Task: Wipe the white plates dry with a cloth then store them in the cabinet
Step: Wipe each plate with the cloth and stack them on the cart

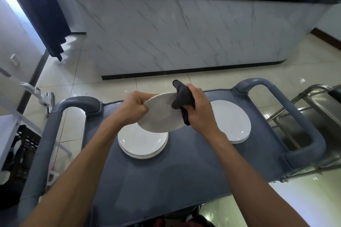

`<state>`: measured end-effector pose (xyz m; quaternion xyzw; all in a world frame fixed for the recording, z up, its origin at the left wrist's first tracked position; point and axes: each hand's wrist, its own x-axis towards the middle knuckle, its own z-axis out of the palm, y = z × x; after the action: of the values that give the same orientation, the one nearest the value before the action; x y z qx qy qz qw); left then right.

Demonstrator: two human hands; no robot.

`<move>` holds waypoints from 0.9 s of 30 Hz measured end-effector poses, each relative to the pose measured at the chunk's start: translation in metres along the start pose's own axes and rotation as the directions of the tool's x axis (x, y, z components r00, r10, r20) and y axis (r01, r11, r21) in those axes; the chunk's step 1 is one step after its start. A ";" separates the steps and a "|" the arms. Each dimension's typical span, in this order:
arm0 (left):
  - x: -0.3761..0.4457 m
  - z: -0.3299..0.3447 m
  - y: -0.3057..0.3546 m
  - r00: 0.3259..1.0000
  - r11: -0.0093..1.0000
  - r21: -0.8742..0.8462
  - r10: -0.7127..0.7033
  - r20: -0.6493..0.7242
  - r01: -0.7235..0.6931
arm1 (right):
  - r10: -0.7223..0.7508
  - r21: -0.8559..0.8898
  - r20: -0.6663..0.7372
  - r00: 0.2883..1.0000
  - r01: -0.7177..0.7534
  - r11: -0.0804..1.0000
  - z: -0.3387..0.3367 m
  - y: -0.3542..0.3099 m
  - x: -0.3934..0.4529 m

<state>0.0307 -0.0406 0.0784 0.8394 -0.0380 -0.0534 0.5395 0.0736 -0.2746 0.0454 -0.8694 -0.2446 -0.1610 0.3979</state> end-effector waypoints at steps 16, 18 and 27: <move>-0.007 0.066 -0.040 0.890 0.977 -0.190 -0.170 -0.424 0.097 | -0.075 -0.224 -0.282 0.956 0.011 0.975 -0.008 0.021 -0.034; -0.012 0.069 -0.045 0.819 0.865 -0.462 -0.403 -0.409 0.195 | -0.079 -0.243 -0.300 0.951 0.004 0.970 -0.010 0.025 -0.036; 0.000 0.085 -0.002 0.788 0.280 -0.863 -0.584 0.194 0.420 | -0.184 -0.310 -0.277 0.943 0.094 0.946 -0.001 0.025 -0.052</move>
<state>0.0197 -0.1163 0.0414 0.4089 0.3049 -0.1648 0.8442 0.0441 -0.3054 0.0060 -0.8640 -0.2159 -0.3543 0.2853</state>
